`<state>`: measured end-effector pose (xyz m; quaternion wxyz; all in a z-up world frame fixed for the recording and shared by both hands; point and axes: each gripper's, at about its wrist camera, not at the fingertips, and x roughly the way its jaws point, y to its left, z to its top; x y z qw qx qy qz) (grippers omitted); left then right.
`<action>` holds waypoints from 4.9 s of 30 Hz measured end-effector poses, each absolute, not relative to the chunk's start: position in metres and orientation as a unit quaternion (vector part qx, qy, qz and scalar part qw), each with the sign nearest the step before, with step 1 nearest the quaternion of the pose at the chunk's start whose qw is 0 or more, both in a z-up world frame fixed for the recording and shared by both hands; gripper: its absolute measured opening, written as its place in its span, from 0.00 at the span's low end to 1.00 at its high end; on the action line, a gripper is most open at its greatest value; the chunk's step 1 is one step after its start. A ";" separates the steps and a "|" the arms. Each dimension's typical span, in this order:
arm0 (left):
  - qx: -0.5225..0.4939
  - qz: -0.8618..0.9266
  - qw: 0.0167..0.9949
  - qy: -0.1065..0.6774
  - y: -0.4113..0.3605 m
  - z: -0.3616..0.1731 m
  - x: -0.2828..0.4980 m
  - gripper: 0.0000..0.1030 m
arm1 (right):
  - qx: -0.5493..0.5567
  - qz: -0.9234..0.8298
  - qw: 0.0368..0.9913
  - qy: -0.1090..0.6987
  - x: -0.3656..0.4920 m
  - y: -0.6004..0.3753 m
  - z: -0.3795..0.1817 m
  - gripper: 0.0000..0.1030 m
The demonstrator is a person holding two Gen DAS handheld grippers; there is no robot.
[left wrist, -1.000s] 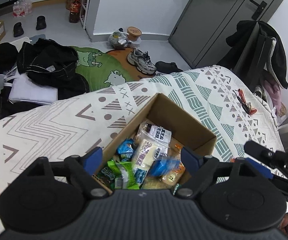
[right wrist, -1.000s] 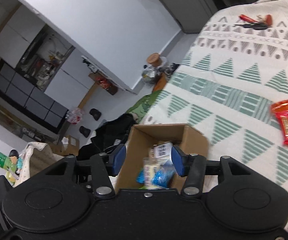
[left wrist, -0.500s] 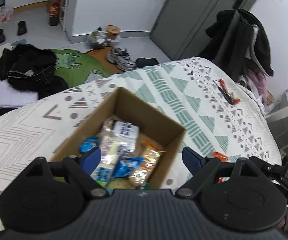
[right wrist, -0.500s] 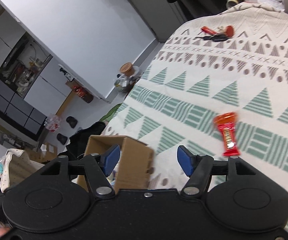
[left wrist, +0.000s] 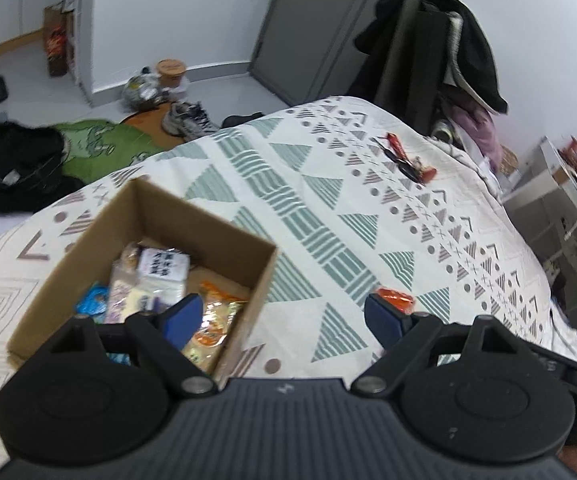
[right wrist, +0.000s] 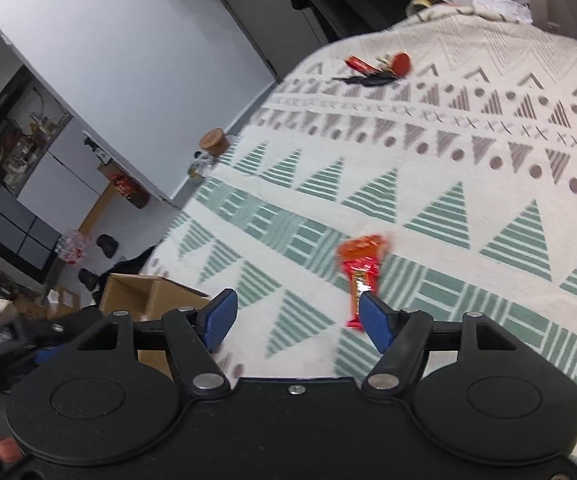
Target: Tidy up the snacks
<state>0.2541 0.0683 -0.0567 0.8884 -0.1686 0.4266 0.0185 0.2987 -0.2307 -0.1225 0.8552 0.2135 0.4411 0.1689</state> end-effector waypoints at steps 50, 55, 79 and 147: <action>-0.045 -0.060 0.856 0.511 -0.095 -0.191 0.404 0.58 | 0.276 0.079 0.832 0.475 0.359 -0.304 -0.207 0.19; -0.008 -0.063 0.864 0.500 -0.111 -0.192 0.414 0.58 | 0.291 0.079 0.828 0.473 0.358 -0.313 -0.210 0.19; -0.084 -0.040 0.858 0.504 -0.077 -0.166 0.373 0.09 | 0.224 0.105 0.843 0.478 0.365 -0.294 -0.208 0.20; -0.145 -0.005 0.877 0.459 0.027 -0.087 0.264 0.17 | 0.183 0.185 0.862 0.436 0.297 -0.199 -0.113 0.19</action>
